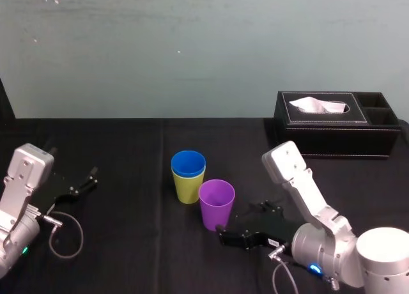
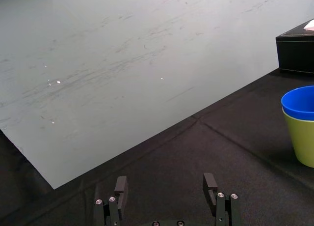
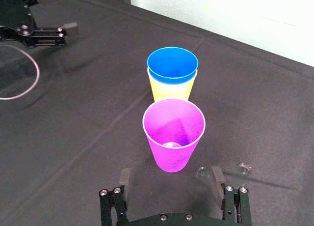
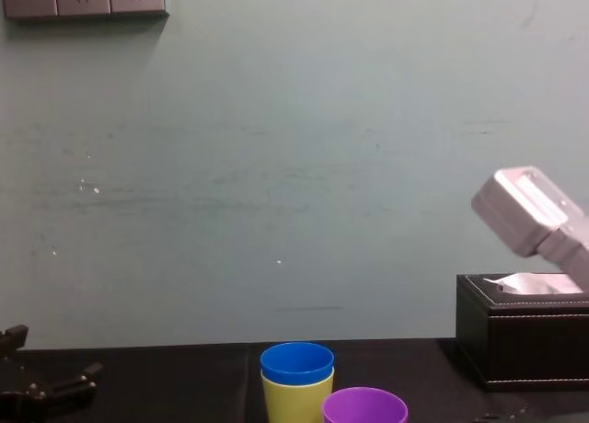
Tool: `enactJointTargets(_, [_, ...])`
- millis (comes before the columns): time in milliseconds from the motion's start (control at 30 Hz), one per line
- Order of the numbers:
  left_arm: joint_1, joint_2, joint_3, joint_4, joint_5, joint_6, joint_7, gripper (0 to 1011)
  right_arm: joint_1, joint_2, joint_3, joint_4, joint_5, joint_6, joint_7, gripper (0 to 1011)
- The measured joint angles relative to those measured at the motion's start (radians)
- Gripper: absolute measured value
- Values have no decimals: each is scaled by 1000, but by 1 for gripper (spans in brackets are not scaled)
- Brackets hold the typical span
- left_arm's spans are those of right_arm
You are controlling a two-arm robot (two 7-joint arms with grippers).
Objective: Stack the three plastic cups sequentially using one hand.
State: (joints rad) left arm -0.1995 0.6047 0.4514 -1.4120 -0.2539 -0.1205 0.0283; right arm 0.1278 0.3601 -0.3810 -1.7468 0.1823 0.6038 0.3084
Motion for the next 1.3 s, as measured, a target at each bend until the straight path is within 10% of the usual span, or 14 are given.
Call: enactJointTargets(1300, [0,0,0,0,0,0,0,1000,80,-152,-13,221,-111,-109,-11,1004])
